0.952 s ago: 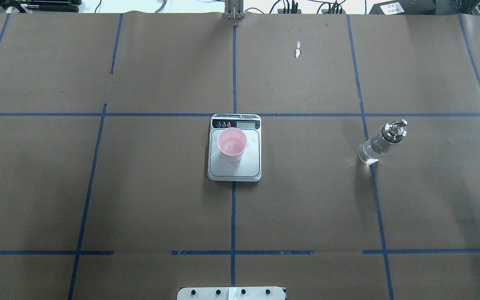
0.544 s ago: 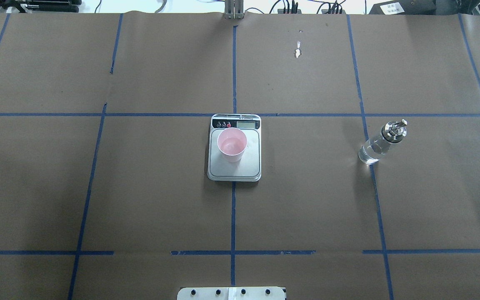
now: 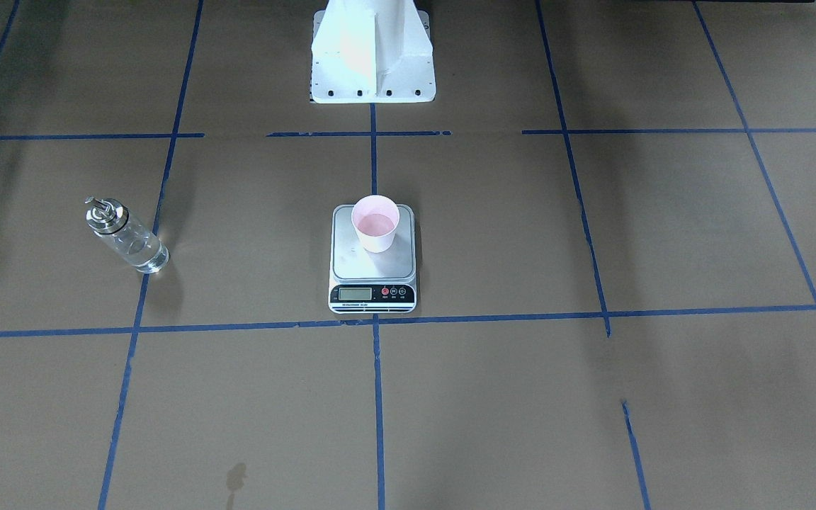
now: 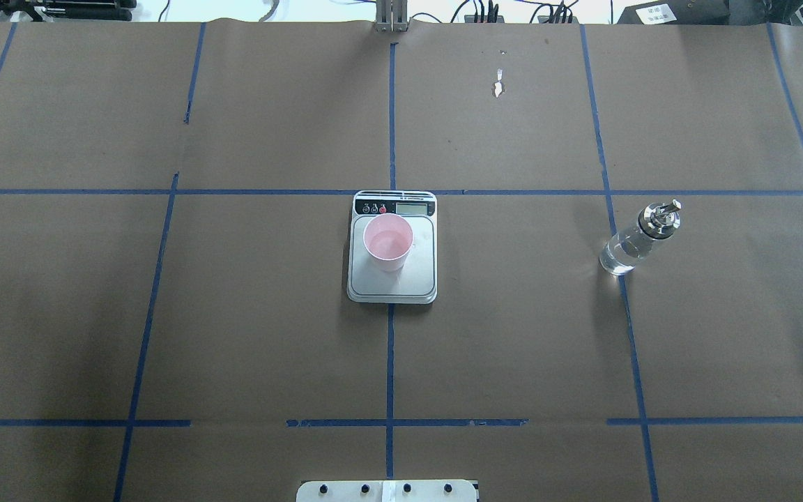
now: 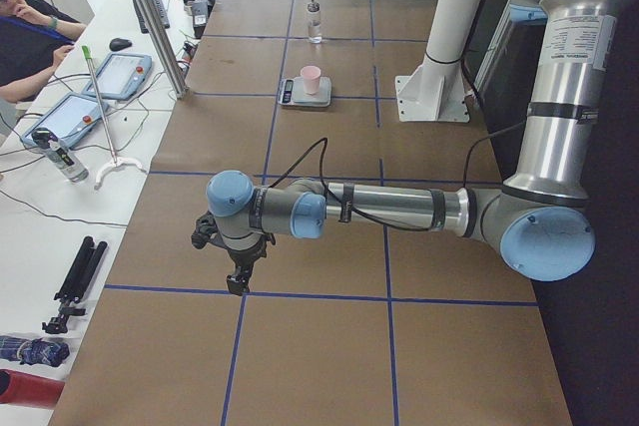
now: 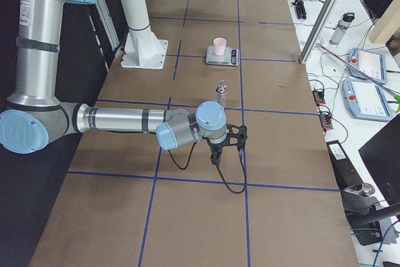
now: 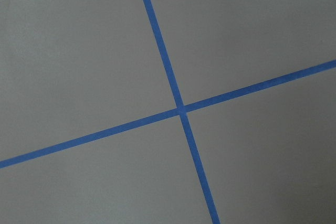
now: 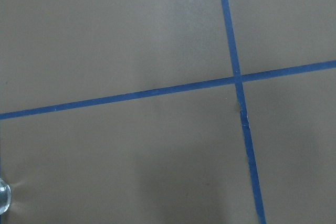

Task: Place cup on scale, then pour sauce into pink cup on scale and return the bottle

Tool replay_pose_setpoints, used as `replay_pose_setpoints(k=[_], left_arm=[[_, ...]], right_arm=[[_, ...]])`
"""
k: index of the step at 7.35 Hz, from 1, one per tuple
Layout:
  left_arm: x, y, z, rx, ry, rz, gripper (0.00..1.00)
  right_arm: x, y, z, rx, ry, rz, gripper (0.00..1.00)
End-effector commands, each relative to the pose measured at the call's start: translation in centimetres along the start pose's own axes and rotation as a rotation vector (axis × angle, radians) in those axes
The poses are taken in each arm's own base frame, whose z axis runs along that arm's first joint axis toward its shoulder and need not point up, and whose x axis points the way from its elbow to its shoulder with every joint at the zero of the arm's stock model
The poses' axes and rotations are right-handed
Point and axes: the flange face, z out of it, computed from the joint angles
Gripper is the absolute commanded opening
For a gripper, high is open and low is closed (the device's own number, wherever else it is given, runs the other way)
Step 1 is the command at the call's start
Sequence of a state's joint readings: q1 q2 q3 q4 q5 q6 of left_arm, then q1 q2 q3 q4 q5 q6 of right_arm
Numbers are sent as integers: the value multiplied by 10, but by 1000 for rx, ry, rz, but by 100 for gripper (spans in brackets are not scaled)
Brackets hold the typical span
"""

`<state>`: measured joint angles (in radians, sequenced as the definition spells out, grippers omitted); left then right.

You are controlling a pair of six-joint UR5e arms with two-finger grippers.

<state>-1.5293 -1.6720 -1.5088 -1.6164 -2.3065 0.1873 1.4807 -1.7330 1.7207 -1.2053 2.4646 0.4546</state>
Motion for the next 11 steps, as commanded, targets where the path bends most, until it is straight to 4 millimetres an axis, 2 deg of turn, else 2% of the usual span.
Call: replay_pose_setpoints(k=[1, 2, 3, 6, 11], left_arm=[[-24, 11, 1, -2, 2, -49, 100], [-27, 13, 4, -8, 3, -54, 100], [-28, 14, 5, -10, 3, -56, 100], [-29, 14, 6, -8, 3, -54, 100], [-27, 12, 7, -8, 3, -63, 100]], right_arm=[[29, 3, -2, -80, 38, -67, 100], [44, 0, -10, -120, 65, -136, 100], [45, -14, -25, -107, 100, -147, 100], [67, -6, -12, -132, 121, -118, 100], [81, -10, -1, -105, 116, -167, 100]])
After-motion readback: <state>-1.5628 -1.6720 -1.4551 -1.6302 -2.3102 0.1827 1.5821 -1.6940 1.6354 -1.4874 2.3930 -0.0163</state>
